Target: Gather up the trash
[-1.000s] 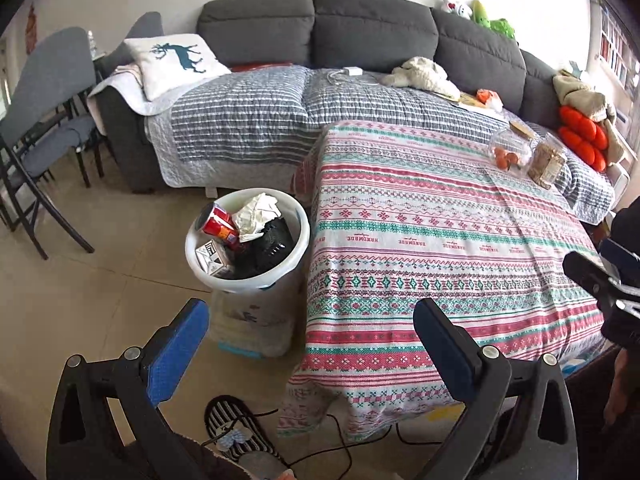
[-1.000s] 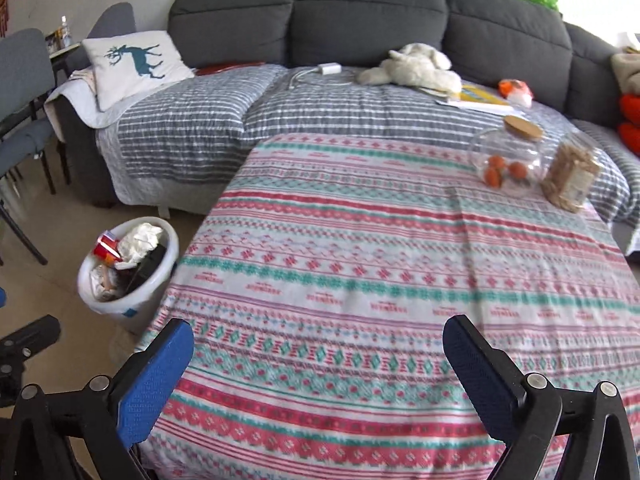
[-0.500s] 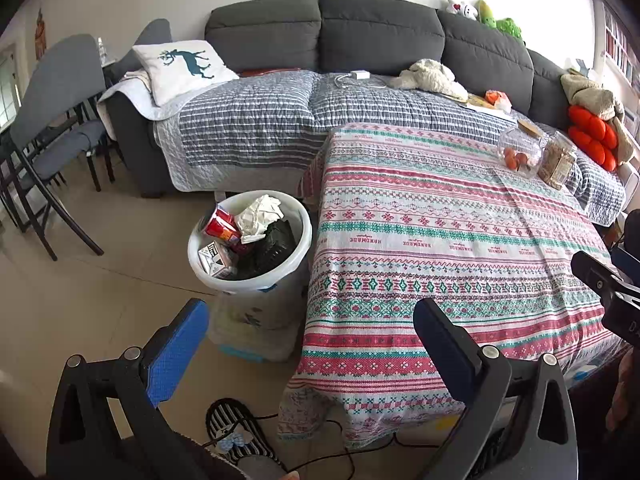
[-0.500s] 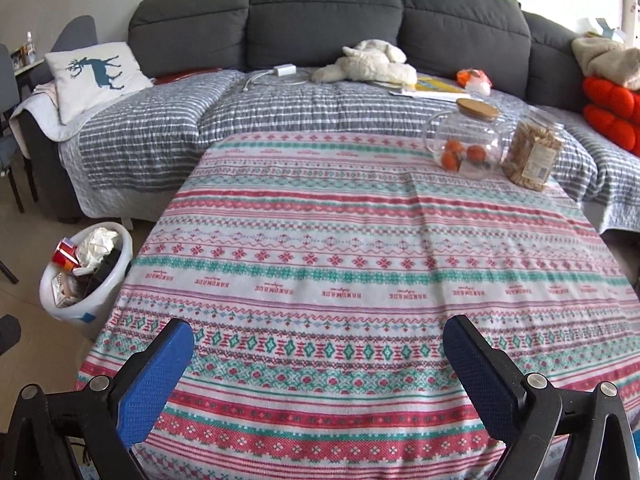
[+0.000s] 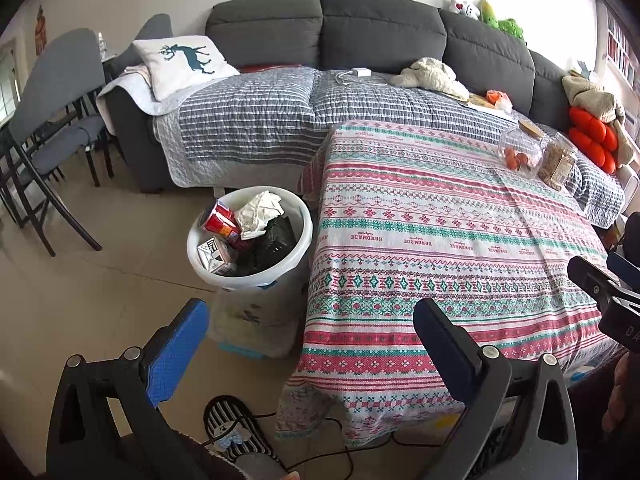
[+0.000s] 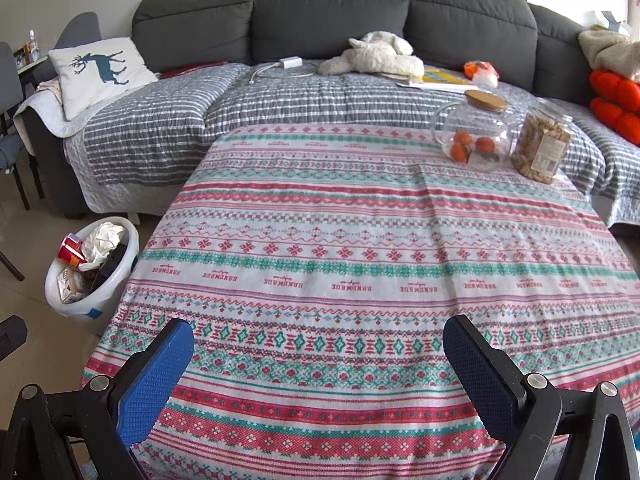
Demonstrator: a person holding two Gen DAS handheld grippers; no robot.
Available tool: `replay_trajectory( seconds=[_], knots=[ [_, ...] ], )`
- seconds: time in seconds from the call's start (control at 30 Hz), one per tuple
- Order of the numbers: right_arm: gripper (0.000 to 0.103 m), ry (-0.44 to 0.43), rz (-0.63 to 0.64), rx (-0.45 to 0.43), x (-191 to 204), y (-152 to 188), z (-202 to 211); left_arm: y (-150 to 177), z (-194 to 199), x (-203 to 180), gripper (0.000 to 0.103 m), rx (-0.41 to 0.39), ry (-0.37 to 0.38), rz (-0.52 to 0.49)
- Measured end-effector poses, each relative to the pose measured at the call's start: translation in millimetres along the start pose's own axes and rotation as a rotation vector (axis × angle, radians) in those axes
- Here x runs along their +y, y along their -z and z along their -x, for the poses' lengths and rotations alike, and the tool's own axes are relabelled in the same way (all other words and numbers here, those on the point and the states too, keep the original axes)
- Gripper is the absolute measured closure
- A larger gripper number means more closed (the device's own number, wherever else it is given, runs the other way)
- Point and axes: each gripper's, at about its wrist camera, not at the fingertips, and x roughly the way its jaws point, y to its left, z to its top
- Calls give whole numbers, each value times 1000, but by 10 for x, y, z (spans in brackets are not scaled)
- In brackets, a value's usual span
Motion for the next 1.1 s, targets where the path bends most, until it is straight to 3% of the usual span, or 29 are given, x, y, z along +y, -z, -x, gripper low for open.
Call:
replay_trajectory(
  seconds=[1.1],
  knots=[
    [1, -11, -23, 8, -23, 1, -9, 0, 3, 35, 0, -5, -5, 3]
  ],
)
